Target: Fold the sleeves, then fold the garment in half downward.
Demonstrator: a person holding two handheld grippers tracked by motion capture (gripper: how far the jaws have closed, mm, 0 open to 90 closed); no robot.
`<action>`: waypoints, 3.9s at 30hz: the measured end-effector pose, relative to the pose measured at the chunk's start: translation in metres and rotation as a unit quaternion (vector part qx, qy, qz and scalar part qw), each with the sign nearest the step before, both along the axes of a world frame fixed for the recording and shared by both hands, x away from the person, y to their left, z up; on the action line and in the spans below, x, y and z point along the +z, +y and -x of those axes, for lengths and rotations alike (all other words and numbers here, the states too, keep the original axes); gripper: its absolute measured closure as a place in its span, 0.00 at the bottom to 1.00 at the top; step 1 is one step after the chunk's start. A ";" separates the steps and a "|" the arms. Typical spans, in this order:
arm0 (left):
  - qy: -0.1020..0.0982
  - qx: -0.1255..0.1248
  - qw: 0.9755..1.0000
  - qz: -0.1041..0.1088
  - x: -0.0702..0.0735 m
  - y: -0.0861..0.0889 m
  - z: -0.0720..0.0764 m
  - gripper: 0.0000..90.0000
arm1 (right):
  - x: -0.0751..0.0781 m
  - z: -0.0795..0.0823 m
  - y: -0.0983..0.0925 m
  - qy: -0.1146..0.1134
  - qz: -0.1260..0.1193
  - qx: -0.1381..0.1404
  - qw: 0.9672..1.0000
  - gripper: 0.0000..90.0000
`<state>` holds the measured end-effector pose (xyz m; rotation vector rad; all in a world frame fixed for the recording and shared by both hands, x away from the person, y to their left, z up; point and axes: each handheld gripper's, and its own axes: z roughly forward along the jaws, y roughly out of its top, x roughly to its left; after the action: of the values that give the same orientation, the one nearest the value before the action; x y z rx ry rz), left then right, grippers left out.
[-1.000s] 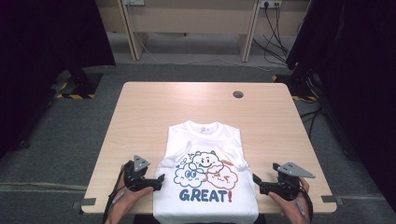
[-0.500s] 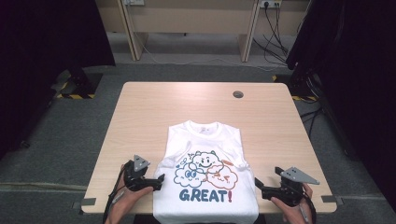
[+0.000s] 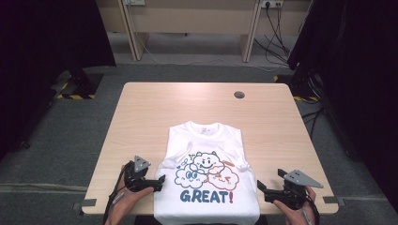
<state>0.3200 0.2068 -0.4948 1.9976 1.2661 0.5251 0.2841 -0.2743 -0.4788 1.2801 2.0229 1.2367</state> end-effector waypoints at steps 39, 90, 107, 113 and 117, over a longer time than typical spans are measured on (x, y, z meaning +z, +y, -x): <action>-0.069 0.019 0.996 0.049 0.016 0.016 0.072 0.05 | -0.003 0.014 -0.007 -0.002 -0.004 -0.009 1.000 0.06; -0.073 0.027 0.996 0.052 0.020 0.015 0.057 0.05 | 0.006 -0.004 0.006 -0.009 0.009 -0.003 1.000 0.08; -0.072 0.030 0.995 0.054 0.023 0.012 0.045 0.05 | 0.010 -0.010 0.007 -0.013 0.010 -0.003 1.000 0.09; -0.071 0.026 0.996 0.052 0.024 0.006 0.038 0.06 | 0.011 -0.017 0.014 -0.013 0.016 0.003 1.000 0.09; -0.067 0.023 0.996 0.051 0.022 0.004 0.035 0.06 | 0.012 -0.020 0.017 -0.014 0.019 0.006 1.000 0.09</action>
<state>0.2855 0.2110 -0.4730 1.8212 1.2336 0.5955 0.3039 -0.2569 -0.4667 1.2291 2.0279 1.2093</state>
